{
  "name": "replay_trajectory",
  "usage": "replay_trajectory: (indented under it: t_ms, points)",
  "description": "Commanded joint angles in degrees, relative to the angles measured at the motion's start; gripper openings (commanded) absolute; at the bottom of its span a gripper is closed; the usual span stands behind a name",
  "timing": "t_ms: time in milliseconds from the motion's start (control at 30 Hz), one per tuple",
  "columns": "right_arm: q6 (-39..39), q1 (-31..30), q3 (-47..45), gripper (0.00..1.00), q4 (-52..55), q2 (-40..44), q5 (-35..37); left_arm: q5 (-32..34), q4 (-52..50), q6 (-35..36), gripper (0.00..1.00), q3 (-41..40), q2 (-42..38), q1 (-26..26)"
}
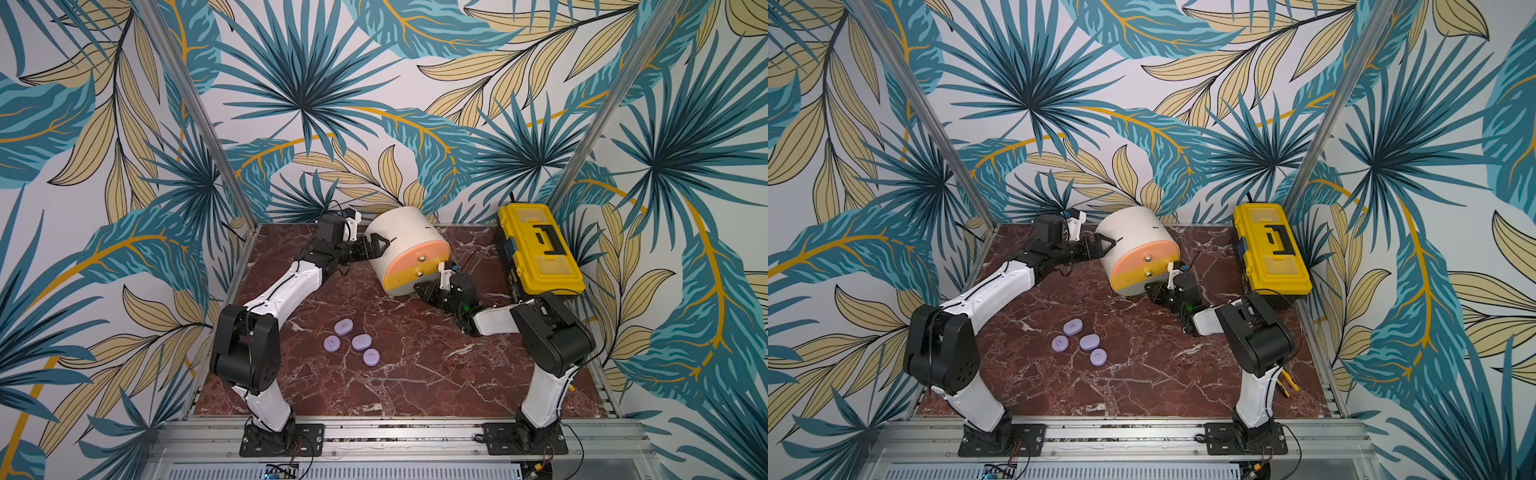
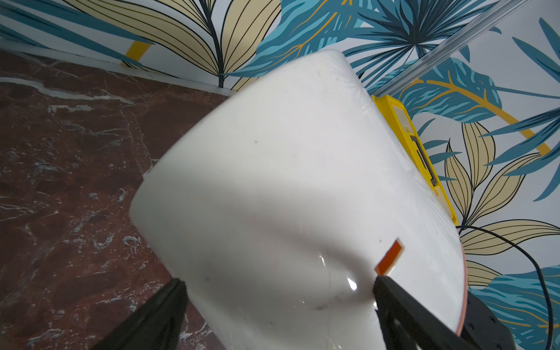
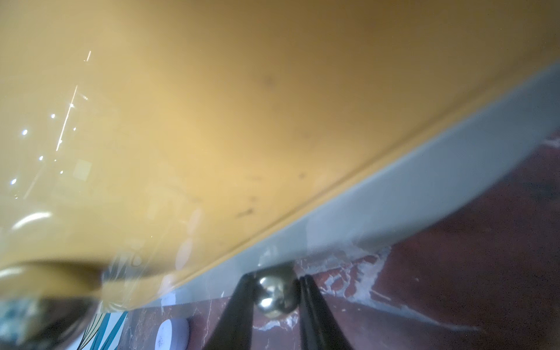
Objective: Put the bluetooth earphones in the drawer according to color
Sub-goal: Open the drawer in the storage box.
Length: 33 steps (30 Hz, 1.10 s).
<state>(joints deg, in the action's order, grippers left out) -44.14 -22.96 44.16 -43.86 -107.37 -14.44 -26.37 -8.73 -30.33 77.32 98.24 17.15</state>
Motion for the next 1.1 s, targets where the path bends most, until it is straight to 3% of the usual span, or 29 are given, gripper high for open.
replay_trajectory:
  t_ms: [0,667,1067]
  points:
    - [-0.35,-0.33,-0.58,0.26,-0.28,0.22,3.38,-0.10,-2.63,1.44,1.00,-2.29,-1.33,-0.10]
    - [1.07,-1.87,-14.30,0.25,1.10,11.38,5.21,1.33,-1.53,0.58,1.00,-6.93,-6.29,-1.39]
    - [2.96,-3.72,-20.02,0.26,7.49,21.12,7.70,2.68,-0.76,0.99,1.00,-12.63,-11.31,-1.99]
